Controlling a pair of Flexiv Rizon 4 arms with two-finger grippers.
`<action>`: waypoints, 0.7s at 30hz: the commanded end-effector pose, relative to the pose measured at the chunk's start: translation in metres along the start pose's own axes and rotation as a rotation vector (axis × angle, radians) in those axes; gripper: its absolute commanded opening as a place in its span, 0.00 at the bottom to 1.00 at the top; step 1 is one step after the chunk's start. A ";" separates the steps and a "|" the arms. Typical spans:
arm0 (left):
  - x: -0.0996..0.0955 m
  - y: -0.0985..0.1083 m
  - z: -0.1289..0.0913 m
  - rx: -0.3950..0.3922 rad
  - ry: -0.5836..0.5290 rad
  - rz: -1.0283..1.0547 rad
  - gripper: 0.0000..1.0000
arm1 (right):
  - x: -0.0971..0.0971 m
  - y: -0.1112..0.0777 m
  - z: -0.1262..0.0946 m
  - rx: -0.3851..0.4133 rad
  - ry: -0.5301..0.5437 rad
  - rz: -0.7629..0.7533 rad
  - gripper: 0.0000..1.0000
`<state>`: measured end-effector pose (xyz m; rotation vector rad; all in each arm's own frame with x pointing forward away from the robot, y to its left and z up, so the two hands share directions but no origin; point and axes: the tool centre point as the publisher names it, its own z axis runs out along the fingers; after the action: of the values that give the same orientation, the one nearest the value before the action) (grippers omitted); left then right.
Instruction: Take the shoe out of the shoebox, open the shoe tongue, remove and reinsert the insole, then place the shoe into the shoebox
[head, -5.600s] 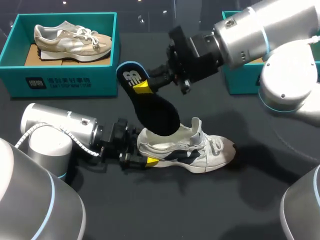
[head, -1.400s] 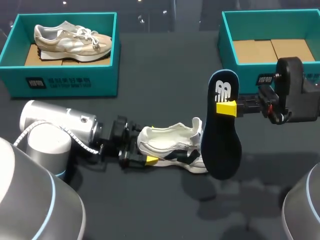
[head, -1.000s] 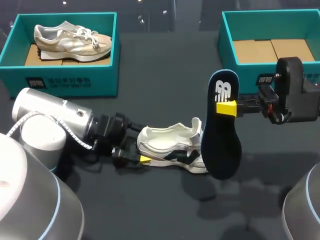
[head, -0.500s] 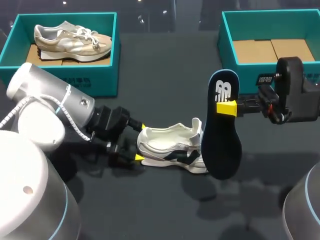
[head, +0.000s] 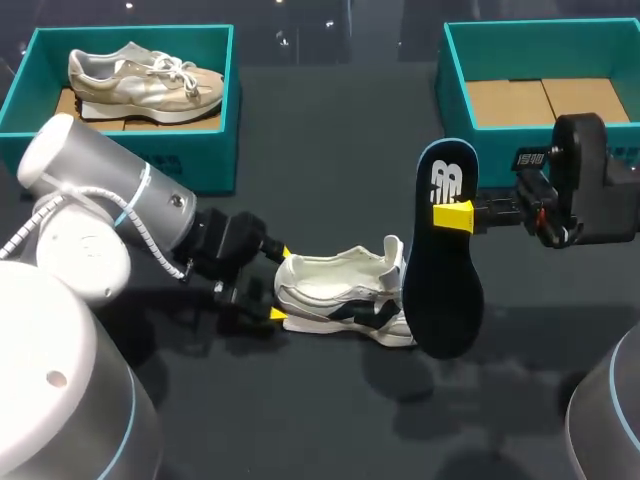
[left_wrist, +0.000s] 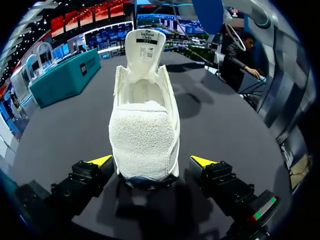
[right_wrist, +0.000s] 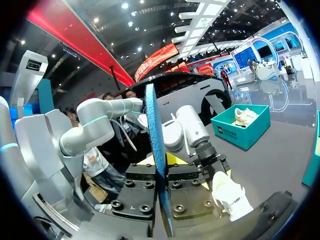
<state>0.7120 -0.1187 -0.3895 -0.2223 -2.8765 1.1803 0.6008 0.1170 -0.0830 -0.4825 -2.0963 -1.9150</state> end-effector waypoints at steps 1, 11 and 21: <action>0.003 -0.011 -0.008 -0.111 -0.003 -0.011 1.00 | -0.001 -0.001 0.002 0.000 -0.001 0.000 0.00; 0.003 -0.010 -0.016 -0.313 -0.015 -0.027 1.00 | -0.001 -0.001 0.002 0.000 -0.001 0.000 0.00; 0.001 -0.005 -0.014 -0.472 -0.024 -0.034 1.00 | -0.001 -0.001 0.002 0.000 -0.001 0.000 0.00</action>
<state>0.7104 -0.1079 -0.3769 -0.1666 -3.0758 0.6876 0.6006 0.1171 -0.0831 -0.4836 -2.0963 -1.9149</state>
